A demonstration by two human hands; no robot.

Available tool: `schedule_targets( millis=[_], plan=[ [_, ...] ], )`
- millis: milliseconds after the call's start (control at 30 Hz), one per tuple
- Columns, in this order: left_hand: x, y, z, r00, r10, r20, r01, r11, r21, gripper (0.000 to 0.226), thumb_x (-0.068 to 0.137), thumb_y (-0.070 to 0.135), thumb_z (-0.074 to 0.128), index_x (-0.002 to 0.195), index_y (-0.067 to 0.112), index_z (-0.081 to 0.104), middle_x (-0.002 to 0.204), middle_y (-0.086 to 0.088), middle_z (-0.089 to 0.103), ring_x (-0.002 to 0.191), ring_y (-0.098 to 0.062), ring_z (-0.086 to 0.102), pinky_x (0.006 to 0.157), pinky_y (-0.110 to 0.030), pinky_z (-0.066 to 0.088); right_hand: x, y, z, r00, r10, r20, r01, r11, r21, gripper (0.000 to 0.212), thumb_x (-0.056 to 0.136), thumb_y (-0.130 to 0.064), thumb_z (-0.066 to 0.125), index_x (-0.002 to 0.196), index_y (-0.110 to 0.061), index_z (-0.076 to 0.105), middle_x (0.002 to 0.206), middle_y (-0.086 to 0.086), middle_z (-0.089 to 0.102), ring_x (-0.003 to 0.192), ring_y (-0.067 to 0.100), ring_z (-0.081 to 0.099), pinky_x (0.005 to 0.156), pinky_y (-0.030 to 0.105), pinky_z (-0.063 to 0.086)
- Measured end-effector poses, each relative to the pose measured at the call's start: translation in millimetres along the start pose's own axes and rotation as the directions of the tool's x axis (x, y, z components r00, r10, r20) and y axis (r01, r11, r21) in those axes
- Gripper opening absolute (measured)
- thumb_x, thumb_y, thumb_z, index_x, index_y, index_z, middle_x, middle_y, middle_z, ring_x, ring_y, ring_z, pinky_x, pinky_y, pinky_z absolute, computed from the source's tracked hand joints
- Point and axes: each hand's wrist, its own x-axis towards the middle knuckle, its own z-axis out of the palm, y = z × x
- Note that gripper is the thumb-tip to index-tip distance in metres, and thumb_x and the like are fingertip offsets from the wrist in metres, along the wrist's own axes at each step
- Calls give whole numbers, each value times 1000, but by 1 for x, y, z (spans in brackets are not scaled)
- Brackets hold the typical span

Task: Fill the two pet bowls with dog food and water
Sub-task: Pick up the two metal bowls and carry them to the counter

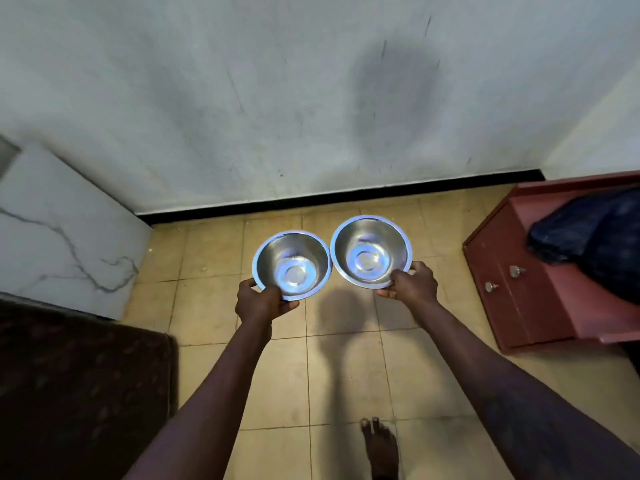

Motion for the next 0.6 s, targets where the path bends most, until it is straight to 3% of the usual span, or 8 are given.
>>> schedule_targets(
  millis=[67, 300, 467, 600],
  plan=[
    [-40, 24, -27, 1000, 21, 17, -21, 1000, -11, 47, 84, 0, 58, 128, 14, 49, 113, -23, 72, 61, -36, 78, 50, -27, 60, -50, -27, -12, 1000, -8, 6, 8, 1000, 4, 33, 86, -5, 55, 119, -5, 56, 111, 18, 71, 60, 33, 76, 65, 35, 63],
    [-178, 83, -123, 995, 95, 37, -92, 992, -81, 47, 82, -4, 59, 124, 14, 48, 112, -25, 72, 61, -36, 78, 59, -33, 64, -221, -78, -52, 997, -66, -36, 70, 991, 116, 33, 83, -2, 57, 116, 2, 57, 110, 27, 70, 59, 34, 76, 50, 28, 60],
    [-270, 102, -184, 982, 182, 43, -177, 978, -111, 48, 82, -5, 56, 127, 10, 49, 109, -26, 72, 60, -35, 78, 56, -32, 64, -323, -92, -77, 992, -122, -34, 125, 982, 142, 29, 84, -5, 58, 112, 2, 60, 105, 24, 72, 60, 33, 76, 65, 35, 65],
    [-318, 97, -218, 979, 194, 57, -187, 977, -106, 55, 81, -6, 54, 133, 10, 47, 109, -24, 72, 63, -37, 78, 73, -42, 67, -379, -89, -101, 986, -160, -44, 165, 976, 144, 15, 86, -6, 60, 100, -3, 58, 103, 22, 71, 61, 35, 76, 71, 41, 65]
  ],
)
